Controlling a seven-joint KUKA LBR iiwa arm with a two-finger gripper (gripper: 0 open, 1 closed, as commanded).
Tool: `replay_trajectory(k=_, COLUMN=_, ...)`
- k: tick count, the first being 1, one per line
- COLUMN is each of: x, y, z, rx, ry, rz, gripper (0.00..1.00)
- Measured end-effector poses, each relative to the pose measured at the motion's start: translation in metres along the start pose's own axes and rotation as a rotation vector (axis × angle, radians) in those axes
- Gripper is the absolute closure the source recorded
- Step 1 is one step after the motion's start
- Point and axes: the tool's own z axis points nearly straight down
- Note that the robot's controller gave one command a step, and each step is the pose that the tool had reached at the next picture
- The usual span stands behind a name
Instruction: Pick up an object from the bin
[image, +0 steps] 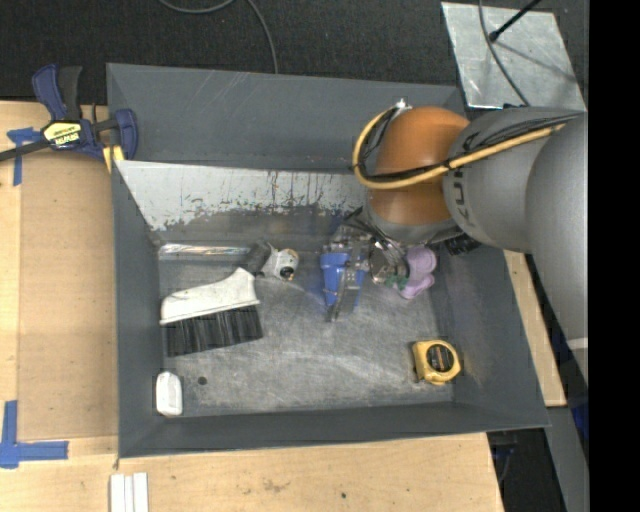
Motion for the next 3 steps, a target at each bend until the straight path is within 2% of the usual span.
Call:
replay_trajectory(k=1, x=0.000, y=0.001, z=-0.004, rx=-0.002, ry=0.001, rz=0.000, gripper=1.00)
replay_trajectory(k=2, x=0.002, y=0.001, z=-0.014, rx=-0.002, ry=0.010, rz=0.000, gripper=1.00)
replay_trajectory(k=3, x=0.003, y=0.001, z=-0.035, rx=-0.003, ry=0.013, rz=0.000, gripper=1.00)
